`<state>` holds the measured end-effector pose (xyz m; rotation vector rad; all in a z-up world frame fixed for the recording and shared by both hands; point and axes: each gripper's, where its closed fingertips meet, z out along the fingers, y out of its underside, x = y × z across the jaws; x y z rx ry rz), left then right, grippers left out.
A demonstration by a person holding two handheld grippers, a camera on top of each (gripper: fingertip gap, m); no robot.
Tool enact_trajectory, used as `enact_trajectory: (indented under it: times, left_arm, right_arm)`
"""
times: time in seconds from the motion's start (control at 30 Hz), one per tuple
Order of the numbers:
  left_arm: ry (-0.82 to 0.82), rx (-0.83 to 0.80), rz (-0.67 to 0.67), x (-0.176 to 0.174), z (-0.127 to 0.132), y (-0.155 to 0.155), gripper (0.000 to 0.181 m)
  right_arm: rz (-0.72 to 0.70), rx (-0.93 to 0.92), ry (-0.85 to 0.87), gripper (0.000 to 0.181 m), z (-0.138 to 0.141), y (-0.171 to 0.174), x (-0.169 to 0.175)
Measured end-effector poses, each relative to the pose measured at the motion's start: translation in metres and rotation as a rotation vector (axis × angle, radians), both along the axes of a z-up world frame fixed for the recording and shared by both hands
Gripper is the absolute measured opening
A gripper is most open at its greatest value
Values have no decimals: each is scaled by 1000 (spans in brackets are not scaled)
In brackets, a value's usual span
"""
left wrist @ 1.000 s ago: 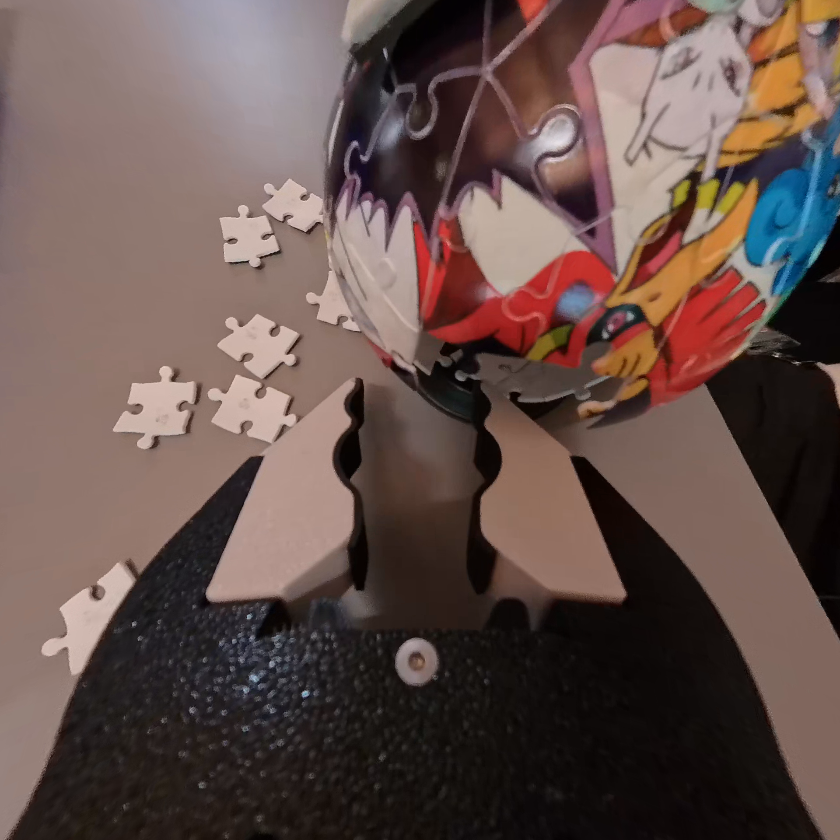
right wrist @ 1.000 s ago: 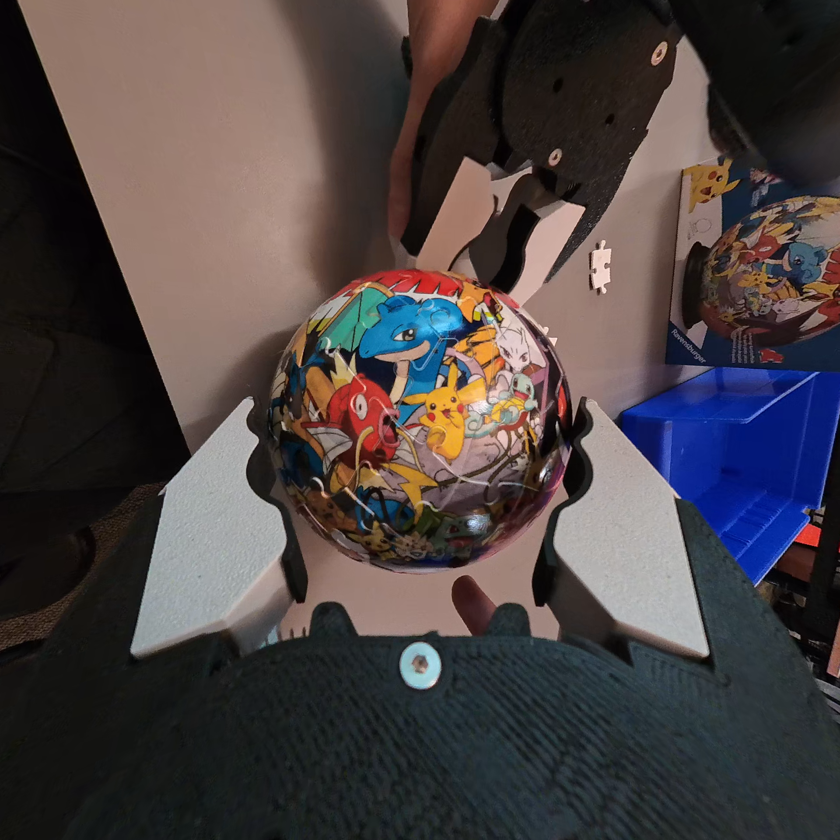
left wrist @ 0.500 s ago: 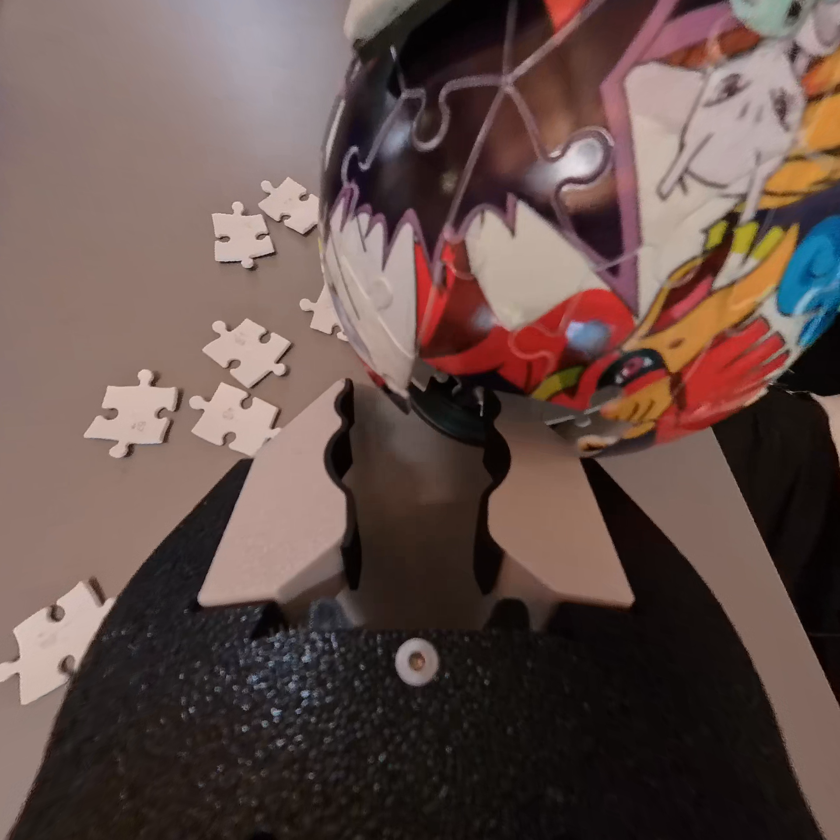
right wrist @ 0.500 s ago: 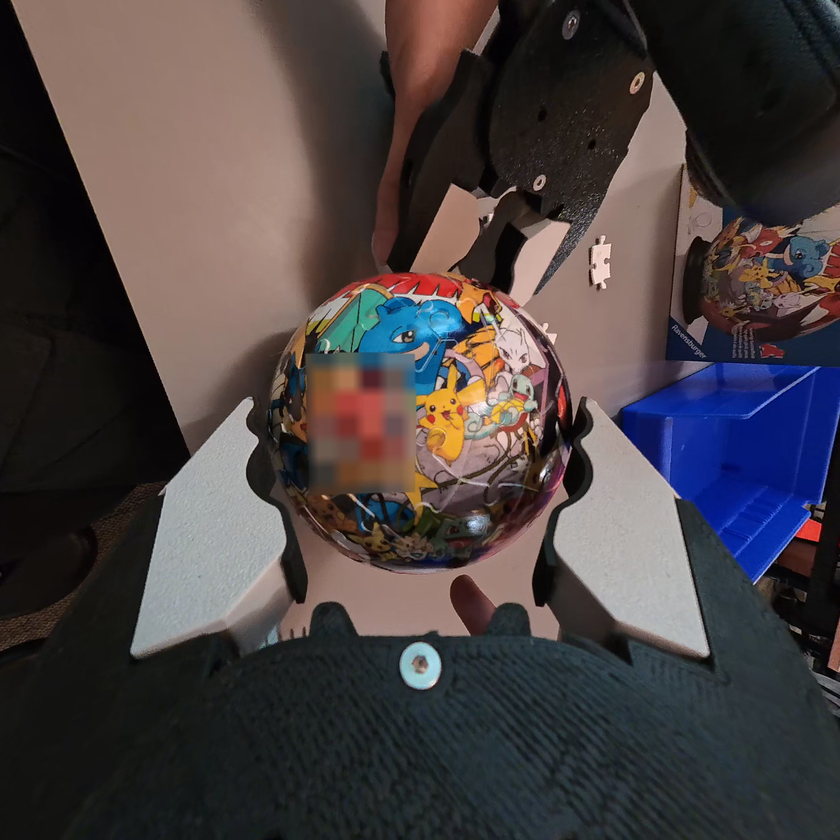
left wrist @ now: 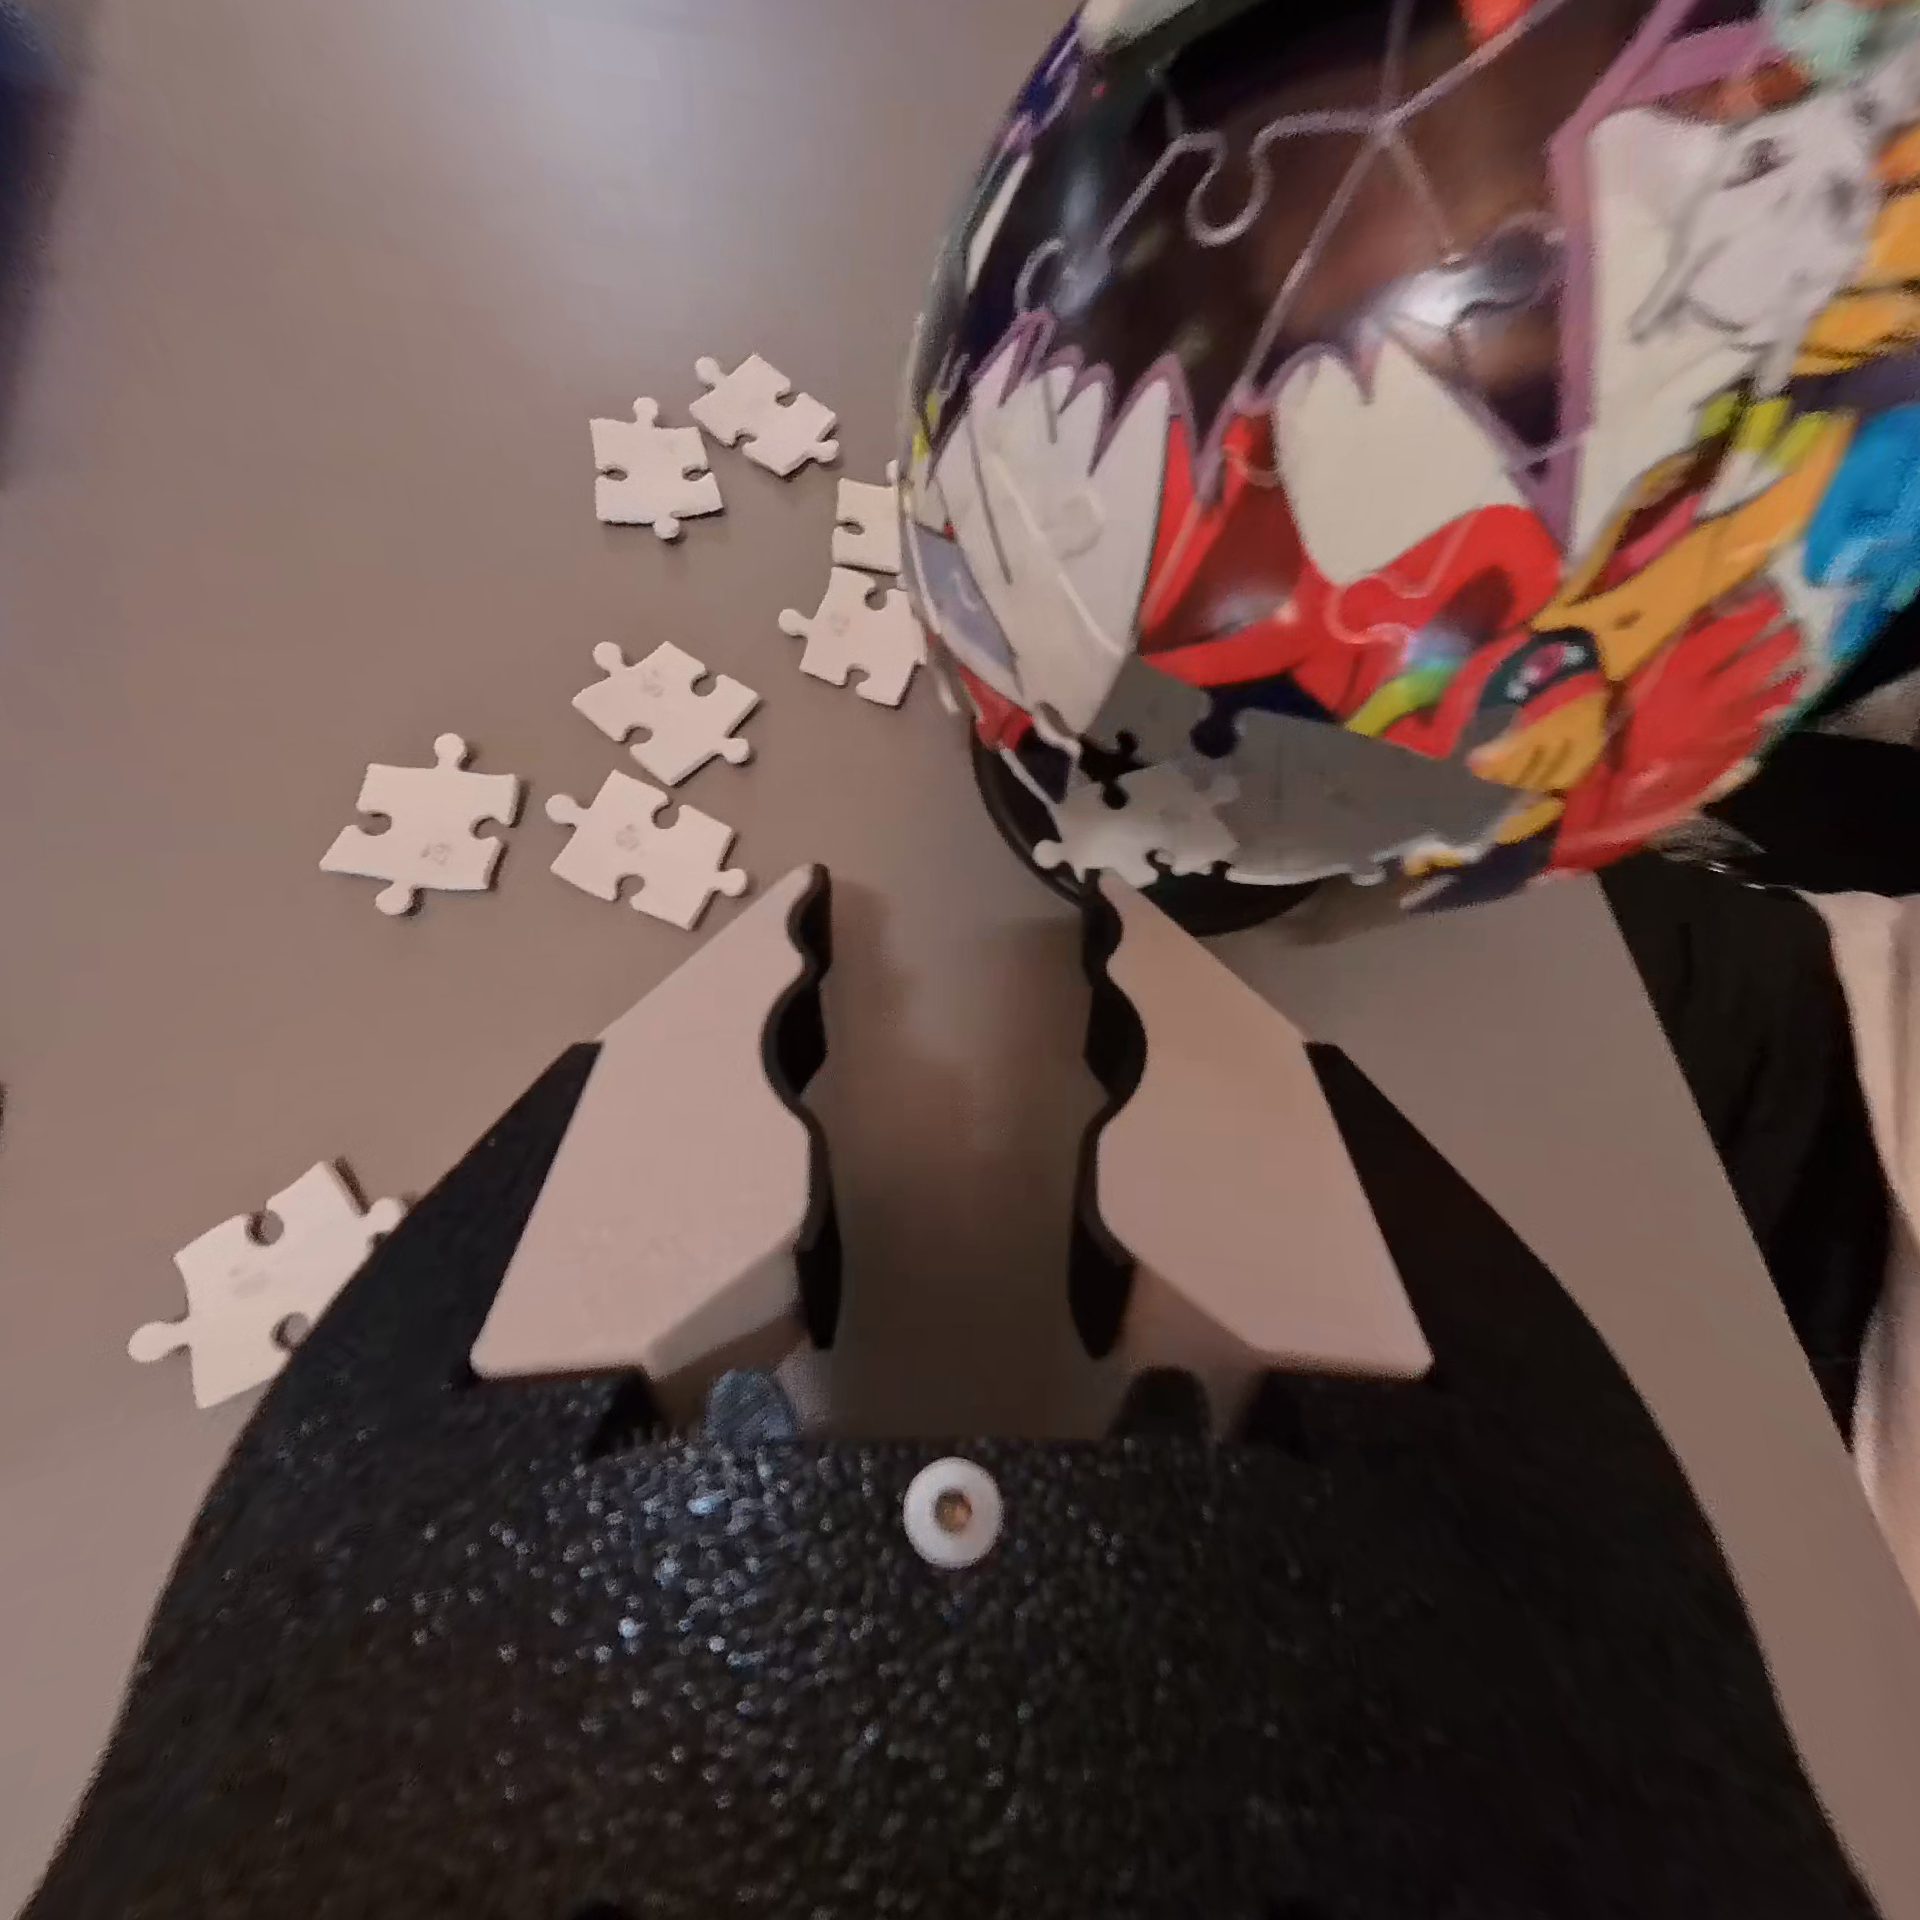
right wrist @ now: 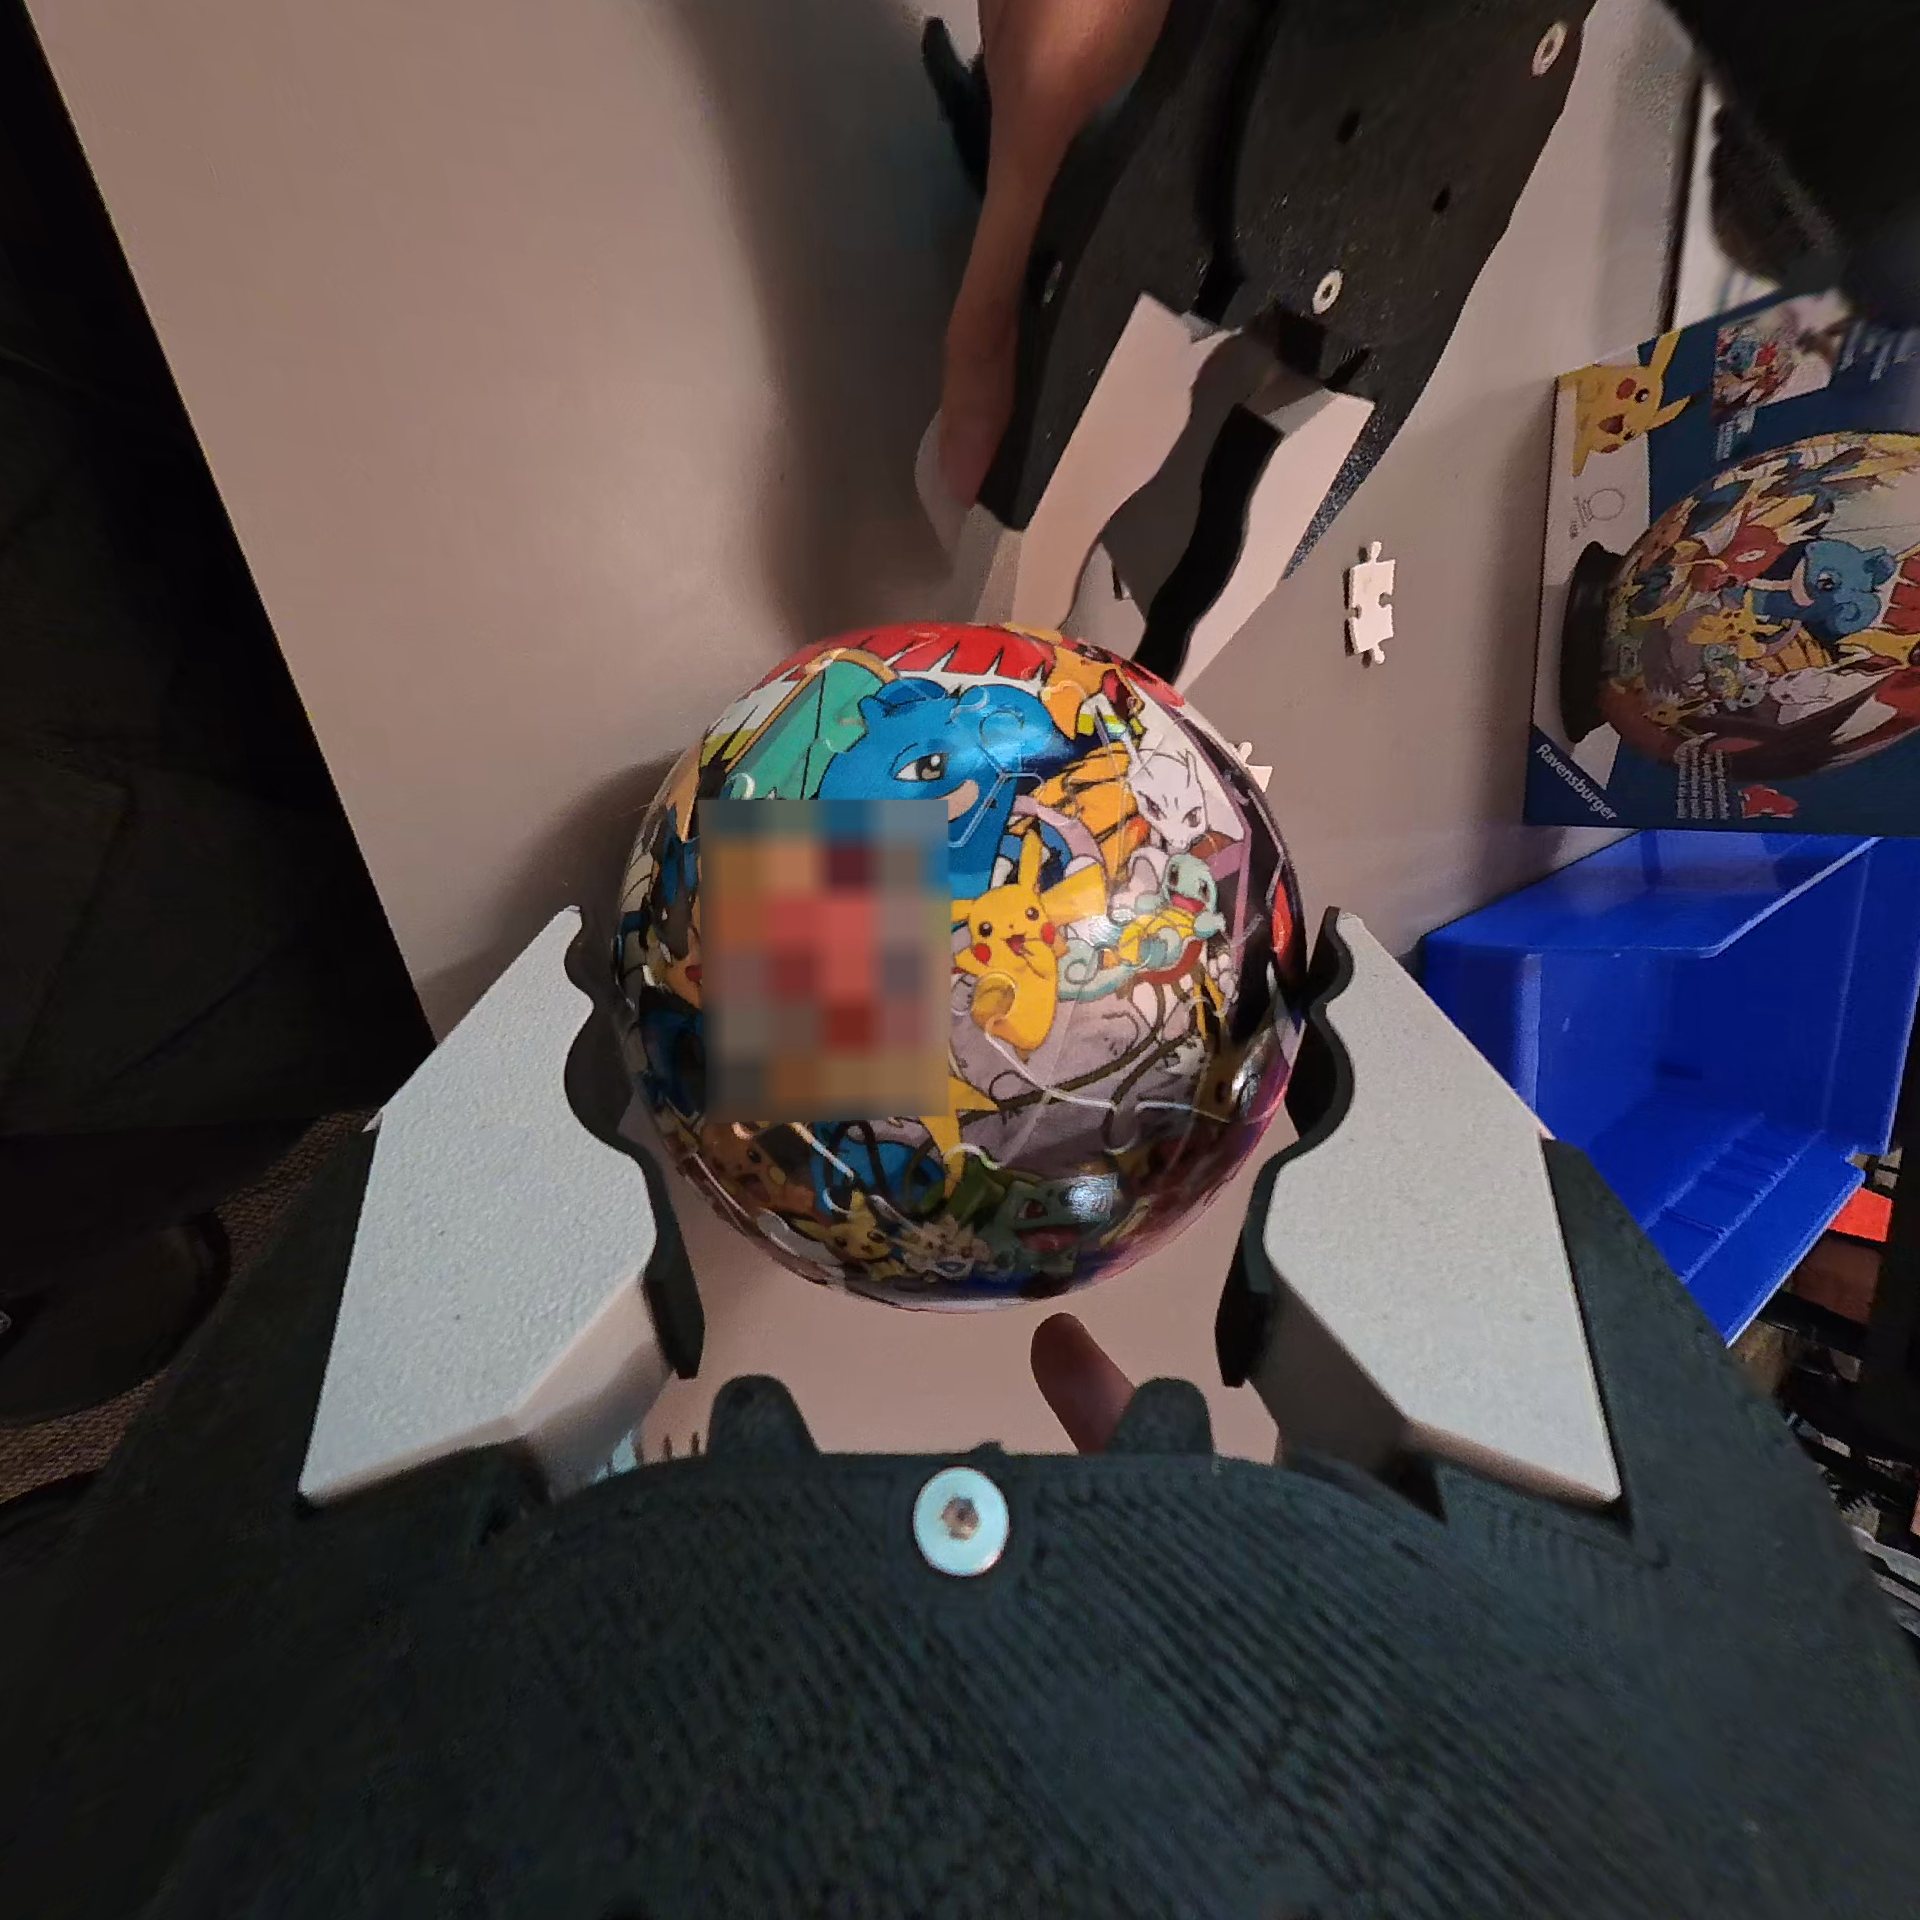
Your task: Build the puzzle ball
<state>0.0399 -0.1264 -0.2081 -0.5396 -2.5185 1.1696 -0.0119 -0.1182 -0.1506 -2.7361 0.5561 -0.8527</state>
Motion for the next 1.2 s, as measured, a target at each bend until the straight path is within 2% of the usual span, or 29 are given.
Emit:
enact_trajectory:
  times: [0.13,0.23,0.33,0.43,0.5,0.57,0.7,0.93,1.2]
  left_arm:
    - [14,-53,-100,-7,8,9,29]
    - [-5,-74,-169,-17,6,12,29]
    - [19,-45,-147,-23,4,7,31]
    - [58,-18,-109,-26,2,2,39]
    - [51,-10,-61,-23,0,-4,54]
    - [38,-13,-21,-21,-1,-10,67]
    - [-36,-25,49,-14,-4,-20,81]
    - [-120,-33,105,-6,-8,-26,95]
    - [-125,-46,145,9,-4,-23,93]
  right_arm:
    - [0,-1,-4,130,0,0,0]
    - [-1,0,-3,130,0,0,0]
    - [-2,-3,-3,130,0,0,0]
    - [-3,-1,-4,130,0,0,-1]
    - [-4,2,-6,130,0,0,-1]
    - [-5,7,-7,130,0,0,0]
    - [-5,10,-4,130,0,0,0]
    - [0,25,-8,129,1,-1,-2]
    - [8,5,-12,129,1,-2,-1]
